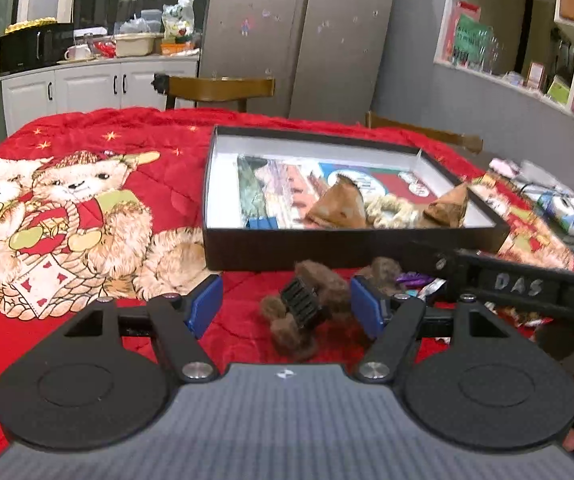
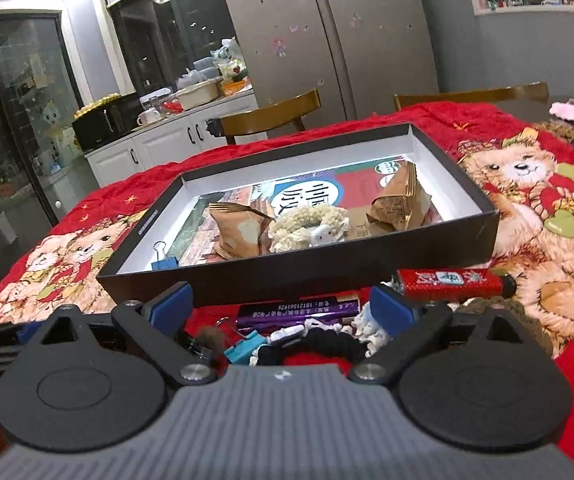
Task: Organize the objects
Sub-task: 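Withdraw both tools and move the left tool toward the brown crocheted toy, then grasp the brown crocheted toy with the left tool while the right tool grasps another brown toy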
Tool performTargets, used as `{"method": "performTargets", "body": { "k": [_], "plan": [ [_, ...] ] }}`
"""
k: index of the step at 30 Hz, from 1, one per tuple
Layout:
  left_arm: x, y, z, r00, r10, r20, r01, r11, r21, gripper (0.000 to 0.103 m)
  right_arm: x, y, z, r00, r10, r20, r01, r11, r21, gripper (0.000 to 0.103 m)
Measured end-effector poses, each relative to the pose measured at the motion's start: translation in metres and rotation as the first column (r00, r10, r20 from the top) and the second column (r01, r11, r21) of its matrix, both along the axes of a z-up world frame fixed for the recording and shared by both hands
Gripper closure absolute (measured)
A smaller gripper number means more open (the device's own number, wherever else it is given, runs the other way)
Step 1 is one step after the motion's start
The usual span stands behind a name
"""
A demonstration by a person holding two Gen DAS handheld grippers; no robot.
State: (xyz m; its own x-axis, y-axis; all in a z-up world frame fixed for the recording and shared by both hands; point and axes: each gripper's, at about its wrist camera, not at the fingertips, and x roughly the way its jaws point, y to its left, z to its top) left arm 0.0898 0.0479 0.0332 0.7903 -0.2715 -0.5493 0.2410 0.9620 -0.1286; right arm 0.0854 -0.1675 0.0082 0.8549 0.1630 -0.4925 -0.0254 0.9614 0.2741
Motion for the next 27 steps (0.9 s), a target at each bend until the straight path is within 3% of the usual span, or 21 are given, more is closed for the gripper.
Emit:
{"method": "performTargets", "body": {
  "k": [5,8,10,14,21,27],
  "plan": [
    [0.005,-0.006,-0.011,1.000,0.005,-0.022,-0.004,1.000,0.015,0.028,-0.003,0.001,0.000,1.000,0.019,-0.004,-0.019,1.000,0.019,0.005],
    [0.008,-0.013,-0.020,0.999,0.032,-0.036,-0.029,0.996,0.082,0.029,-0.003,0.004,-0.003,0.999,0.047,-0.017,-0.047,0.999,0.023,0.005],
    [0.009,-0.016,-0.023,0.998,0.055,-0.040,-0.050,0.992,0.119,0.037,-0.003,0.005,-0.004,0.998,0.061,-0.029,-0.060,0.998,0.032,0.005],
    [0.005,-0.005,-0.023,0.995,0.093,-0.031,-0.090,0.992,0.093,0.050,-0.005,0.008,-0.005,0.997,0.074,-0.022,-0.074,0.997,0.033,0.005],
    [0.002,-0.003,-0.022,0.989,0.149,-0.013,-0.147,0.982,0.115,0.054,-0.010,0.008,-0.004,0.994,0.106,0.021,-0.107,0.991,0.079,0.005],
    [0.000,0.001,-0.020,0.982,0.189,-0.020,-0.184,0.971,0.155,0.054,-0.006,0.009,0.000,0.979,0.200,0.046,-0.204,0.971,0.125,0.005]
  ]
}}
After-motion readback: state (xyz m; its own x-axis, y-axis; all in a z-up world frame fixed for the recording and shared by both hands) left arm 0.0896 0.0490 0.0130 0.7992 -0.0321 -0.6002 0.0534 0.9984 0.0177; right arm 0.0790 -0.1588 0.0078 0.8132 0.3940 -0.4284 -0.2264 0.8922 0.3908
